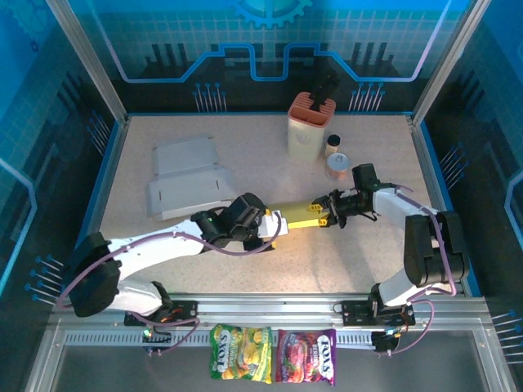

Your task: Fold the paper box

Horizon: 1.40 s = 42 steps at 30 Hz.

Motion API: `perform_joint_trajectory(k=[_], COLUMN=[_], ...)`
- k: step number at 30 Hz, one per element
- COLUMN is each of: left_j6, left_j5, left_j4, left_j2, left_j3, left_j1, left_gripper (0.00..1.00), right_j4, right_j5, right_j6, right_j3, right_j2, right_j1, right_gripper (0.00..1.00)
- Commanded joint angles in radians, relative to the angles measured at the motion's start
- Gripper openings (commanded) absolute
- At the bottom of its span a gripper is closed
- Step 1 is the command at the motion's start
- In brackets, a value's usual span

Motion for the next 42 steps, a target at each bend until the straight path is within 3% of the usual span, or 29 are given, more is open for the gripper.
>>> perform_joint_trajectory(k=[1, 7, 8, 11, 13, 22, 27, 35, 39, 42], left_j6=[0.104, 0.126, 0.125, 0.106, 0.081, 0.054, 0.009, -0.071, -0.100, -0.121], left_j5=[-0.099, -0.118, -0.116, -0.108, -0.101, -0.016, 0.040, 0.149, 0.156, 0.139], left_j4=[0.051, 0.096, 0.100, 0.049, 0.012, -0.136, -0.315, -0.581, -0.652, -0.671], left_j2=[0.043, 0.104, 0.110, 0.145, 0.163, 0.148, 0.154, 0.186, 0.214, 0.247], left_j3=[0.047, 0.063, 0.065, 0.113, 0.144, 0.209, 0.286, 0.401, 0.437, 0.456], left_j1=[-0.010, -0.025, -0.024, -0.025, -0.025, -0.024, -0.019, 0.014, 0.038, 0.049], left_gripper=[0.73, 0.69, 0.66, 0.41, 0.33, 0.27, 0.21, 0.21, 0.22, 0.23], right_j4=[-0.098, -0.060, -0.045, -0.005, 0.022, -0.019, -0.189, -0.448, -0.412, -0.409], right_j5=[-0.042, -0.073, -0.080, -0.099, -0.102, -0.069, 0.051, 0.406, 0.530, 0.616], right_j6=[0.028, 0.106, 0.122, 0.161, 0.183, 0.148, 0.010, -0.159, -0.090, -0.051], right_j3=[0.014, -0.023, -0.034, -0.064, -0.077, -0.042, 0.043, 0.178, 0.123, 0.109], right_j2=[-0.035, -0.058, -0.060, -0.058, -0.060, -0.097, -0.163, -0.314, -0.460, -0.510], right_j1=[-0.013, -0.013, -0.013, -0.015, -0.016, -0.088, -0.162, -0.176, -0.129, -0.003], right_gripper=[0.34, 0.34, 0.34, 0.35, 0.36, 0.60, 0.67, 0.66, 0.62, 0.60])
